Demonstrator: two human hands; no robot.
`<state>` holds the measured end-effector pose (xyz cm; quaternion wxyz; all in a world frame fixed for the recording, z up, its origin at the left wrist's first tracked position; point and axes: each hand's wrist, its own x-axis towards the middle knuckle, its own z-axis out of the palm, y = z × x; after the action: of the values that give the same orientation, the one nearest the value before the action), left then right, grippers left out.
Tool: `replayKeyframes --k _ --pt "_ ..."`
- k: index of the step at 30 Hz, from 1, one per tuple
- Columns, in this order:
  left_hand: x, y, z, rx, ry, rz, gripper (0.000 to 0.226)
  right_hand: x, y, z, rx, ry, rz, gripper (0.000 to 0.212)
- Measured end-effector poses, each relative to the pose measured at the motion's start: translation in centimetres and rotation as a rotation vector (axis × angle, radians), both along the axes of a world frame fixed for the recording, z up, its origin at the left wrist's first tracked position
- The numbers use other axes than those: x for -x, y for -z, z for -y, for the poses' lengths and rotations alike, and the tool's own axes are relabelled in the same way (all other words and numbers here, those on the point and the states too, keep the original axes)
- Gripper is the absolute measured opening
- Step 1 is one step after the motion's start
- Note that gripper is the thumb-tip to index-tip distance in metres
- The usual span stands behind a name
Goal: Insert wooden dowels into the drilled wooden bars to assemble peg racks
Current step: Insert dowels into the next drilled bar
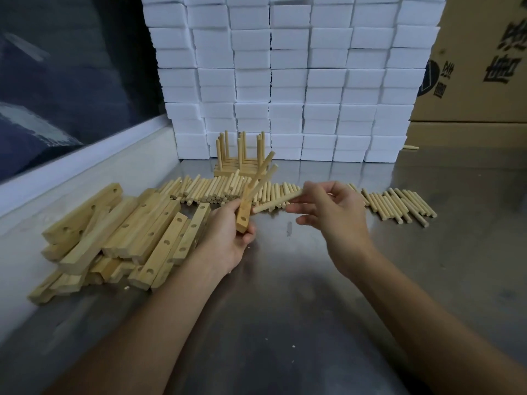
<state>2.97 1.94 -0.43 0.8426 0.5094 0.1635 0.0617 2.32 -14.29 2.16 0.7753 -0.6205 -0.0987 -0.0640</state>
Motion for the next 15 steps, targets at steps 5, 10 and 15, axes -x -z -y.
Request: replayKeyframes --k 5,10,15 --pt "0.30 -0.03 0.42 -0.012 0.037 0.010 0.027 0.87 -0.05 -1.05 0.104 -0.030 0.085 0.015" --pt "0.19 0.11 0.22 0.016 0.038 0.026 0.027 0.83 0.00 -0.85 0.216 -0.016 0.185 0.017" --pt "0.14 0.23 0.38 0.021 0.055 0.065 0.029 0.72 0.07 -0.47 0.284 0.023 0.202 0.017"
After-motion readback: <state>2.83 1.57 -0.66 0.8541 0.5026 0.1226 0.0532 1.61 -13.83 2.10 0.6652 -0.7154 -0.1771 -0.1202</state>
